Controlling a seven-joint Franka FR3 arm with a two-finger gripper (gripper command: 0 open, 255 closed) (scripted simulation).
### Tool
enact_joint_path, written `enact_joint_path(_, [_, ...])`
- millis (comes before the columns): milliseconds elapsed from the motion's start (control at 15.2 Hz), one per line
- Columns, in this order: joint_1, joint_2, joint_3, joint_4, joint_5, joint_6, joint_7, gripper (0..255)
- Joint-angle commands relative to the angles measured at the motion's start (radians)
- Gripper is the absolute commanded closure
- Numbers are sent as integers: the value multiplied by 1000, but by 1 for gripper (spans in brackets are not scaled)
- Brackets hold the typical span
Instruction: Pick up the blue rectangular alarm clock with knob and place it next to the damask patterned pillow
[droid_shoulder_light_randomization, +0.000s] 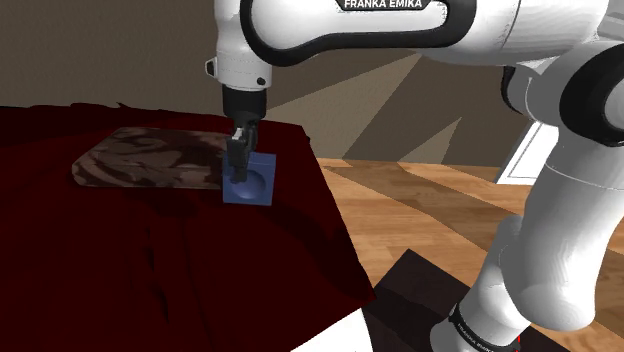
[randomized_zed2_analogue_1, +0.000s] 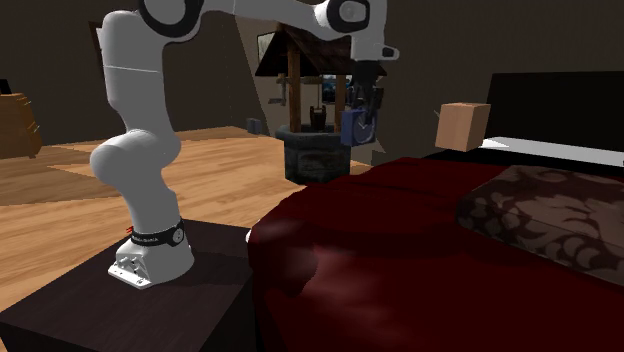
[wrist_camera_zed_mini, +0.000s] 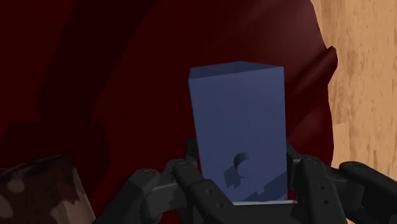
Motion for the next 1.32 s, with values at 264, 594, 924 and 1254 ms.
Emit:
enact_joint_path(264, [-56,114,-48,148,-25,-36,-108,255])
enact_joint_path(594, [-97,237,-82,325,-44,-90,-191,255])
enact_joint_path(924, [-127,410,-112,592,-65,-184,-271,255])
enact_joint_path(1254, [-143,504,-124,704,-73,-202,-308,255])
